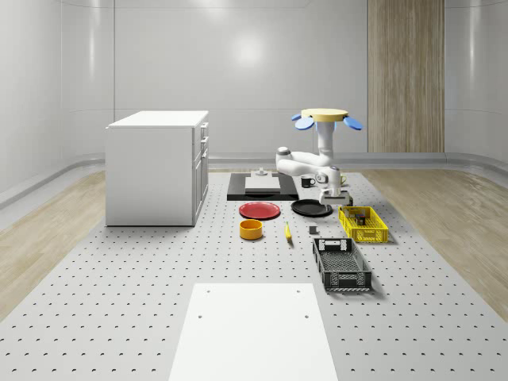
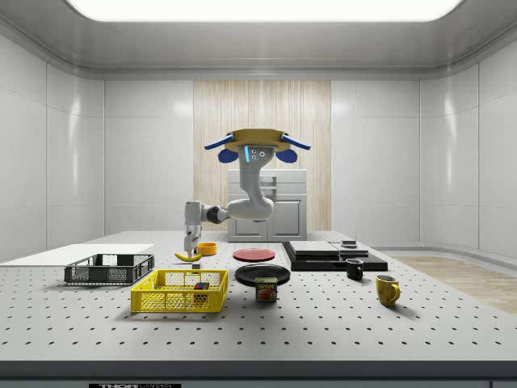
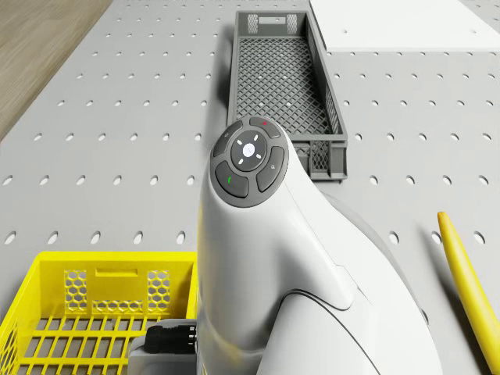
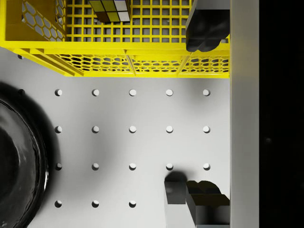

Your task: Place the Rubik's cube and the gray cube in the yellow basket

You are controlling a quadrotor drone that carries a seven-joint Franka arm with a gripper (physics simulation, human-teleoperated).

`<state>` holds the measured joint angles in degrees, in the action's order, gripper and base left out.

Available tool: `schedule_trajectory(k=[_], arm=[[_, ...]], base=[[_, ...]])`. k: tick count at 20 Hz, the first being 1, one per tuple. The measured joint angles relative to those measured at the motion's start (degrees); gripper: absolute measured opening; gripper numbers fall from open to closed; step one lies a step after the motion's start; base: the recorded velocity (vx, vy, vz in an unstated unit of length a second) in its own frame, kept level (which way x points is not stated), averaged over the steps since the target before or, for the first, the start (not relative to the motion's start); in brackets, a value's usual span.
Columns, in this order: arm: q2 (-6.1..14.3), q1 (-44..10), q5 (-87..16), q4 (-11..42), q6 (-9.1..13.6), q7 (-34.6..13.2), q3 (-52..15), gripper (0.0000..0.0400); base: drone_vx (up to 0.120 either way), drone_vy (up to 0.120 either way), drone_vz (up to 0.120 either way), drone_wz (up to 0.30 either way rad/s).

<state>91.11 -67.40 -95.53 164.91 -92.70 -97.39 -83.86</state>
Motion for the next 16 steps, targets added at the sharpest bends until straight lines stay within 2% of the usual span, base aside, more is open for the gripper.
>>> schedule_trajectory(k=[6,10,14,16], arm=[[0.10,-0.01,0.04,0.00,-0.09,-0.01,-0.01,0.0400],[0.16,-0.02,0.06,0.00,-0.15,-0.01,-0.02,0.0400],[0.21,-0.02,0.08,0.00,-0.20,-0.02,-0.03,0.0400],[0.23,-0.03,0.09,0.00,-0.22,-0.02,-0.03,0.0400]], base=[[0.000,-0.120,0.000,0.000],[0.110,-0.120,0.000,0.000],[0.000,-0.120,0.000,0.000],[0.000,-0.120,-0.100,0.000]])
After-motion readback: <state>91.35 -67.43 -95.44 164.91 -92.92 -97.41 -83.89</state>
